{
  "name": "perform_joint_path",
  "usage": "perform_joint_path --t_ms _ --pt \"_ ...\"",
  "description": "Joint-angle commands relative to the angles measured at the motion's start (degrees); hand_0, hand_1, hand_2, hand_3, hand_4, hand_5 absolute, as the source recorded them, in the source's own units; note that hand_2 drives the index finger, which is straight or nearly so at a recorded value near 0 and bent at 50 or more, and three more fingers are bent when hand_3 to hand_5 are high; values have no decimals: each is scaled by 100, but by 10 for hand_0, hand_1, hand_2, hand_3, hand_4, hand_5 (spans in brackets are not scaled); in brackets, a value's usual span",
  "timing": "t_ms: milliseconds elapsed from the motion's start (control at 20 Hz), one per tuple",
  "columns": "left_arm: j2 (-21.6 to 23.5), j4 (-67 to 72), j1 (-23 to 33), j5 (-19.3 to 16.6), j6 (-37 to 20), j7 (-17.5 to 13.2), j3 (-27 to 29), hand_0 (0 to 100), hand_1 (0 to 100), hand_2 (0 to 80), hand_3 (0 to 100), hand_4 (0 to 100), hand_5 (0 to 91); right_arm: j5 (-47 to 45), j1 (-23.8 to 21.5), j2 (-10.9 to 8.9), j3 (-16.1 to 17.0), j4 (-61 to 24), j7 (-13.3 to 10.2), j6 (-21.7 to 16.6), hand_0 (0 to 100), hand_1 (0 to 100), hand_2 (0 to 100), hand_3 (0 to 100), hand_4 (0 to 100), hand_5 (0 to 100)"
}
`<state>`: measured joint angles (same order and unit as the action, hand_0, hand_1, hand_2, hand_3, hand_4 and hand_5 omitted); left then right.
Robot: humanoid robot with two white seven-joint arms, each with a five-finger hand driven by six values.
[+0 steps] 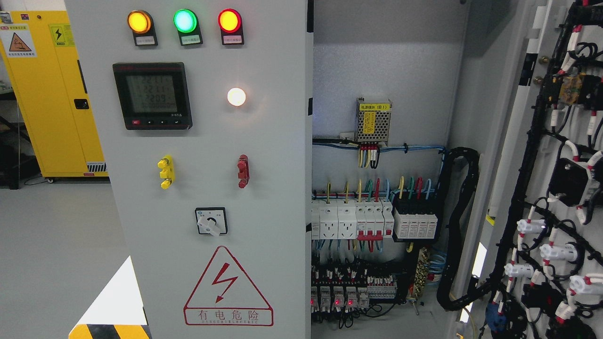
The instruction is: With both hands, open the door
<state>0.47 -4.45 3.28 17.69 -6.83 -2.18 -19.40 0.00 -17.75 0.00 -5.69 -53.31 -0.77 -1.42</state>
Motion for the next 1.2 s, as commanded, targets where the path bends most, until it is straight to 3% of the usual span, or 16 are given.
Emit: perform_joint_path --t_ms 0,351,601,801,1152 --pt "-152 252 -90 -37 -99 -46 59 120 556 0 0 0 0 -167 -395 9 -547 -3974 -2 -16 0 500 40 0 0 0" --pt "-205 243 -99 -28 -99 -46 59 120 556 0 0 0 0 -176 -378 88 -626 -5408 -2 -33 0 500 40 0 0 0" --pt "-302 252 -161 -37 -99 -46 68 120 556 0 0 0 0 -167 -203 141 -635 -5725 -11 -946 0 500 40 0 0 0" --pt "-319 243 -161 -28 -99 -55 59 120 556 0 0 0 0 -167 -54 176 -749 -5787 -11 -956 0 500 40 0 0 0" --pt "-319 243 -170 -37 -99 -64 59 120 556 0 0 0 0 -167 685 334 -1066 -5849 -19 -939 0 500 40 0 0 0"
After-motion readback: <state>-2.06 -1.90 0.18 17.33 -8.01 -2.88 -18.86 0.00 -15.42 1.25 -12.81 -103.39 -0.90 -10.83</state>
